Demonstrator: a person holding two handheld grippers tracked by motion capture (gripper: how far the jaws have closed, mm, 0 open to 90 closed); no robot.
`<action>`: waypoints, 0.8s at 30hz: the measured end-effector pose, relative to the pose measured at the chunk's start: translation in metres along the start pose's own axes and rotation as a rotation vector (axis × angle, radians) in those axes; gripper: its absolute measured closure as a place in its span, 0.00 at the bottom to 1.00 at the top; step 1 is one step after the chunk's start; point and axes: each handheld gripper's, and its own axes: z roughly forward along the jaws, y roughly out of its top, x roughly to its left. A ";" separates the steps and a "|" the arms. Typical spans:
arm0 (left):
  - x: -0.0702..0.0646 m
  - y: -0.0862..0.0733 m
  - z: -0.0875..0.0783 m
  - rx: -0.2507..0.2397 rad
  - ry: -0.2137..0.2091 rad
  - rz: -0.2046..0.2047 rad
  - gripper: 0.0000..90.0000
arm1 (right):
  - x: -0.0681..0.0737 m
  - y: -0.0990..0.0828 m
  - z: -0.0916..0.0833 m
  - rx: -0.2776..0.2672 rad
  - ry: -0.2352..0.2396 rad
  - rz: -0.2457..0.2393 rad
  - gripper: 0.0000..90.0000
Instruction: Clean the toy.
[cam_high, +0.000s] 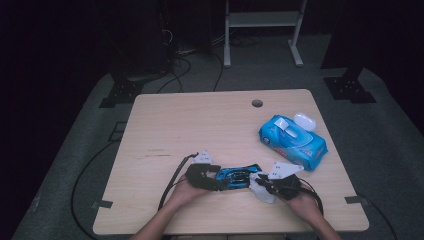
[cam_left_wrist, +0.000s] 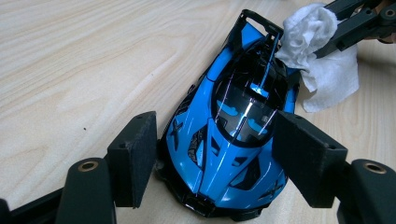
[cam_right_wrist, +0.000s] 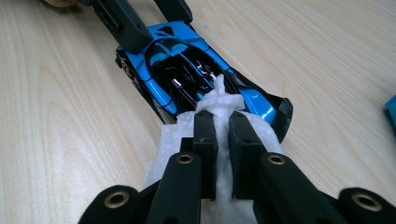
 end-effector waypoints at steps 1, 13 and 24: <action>-0.002 0.000 0.000 -0.004 0.008 0.012 0.35 | 0.001 0.000 0.000 -0.002 -0.005 -0.013 0.92; -0.006 -0.002 0.002 0.050 -0.057 -0.019 0.22 | 0.021 -0.013 -0.009 -0.044 -0.048 -0.144 0.92; -0.001 0.001 0.005 0.063 -0.116 -0.055 0.27 | 0.031 -0.020 -0.014 -0.069 -0.066 -0.207 0.92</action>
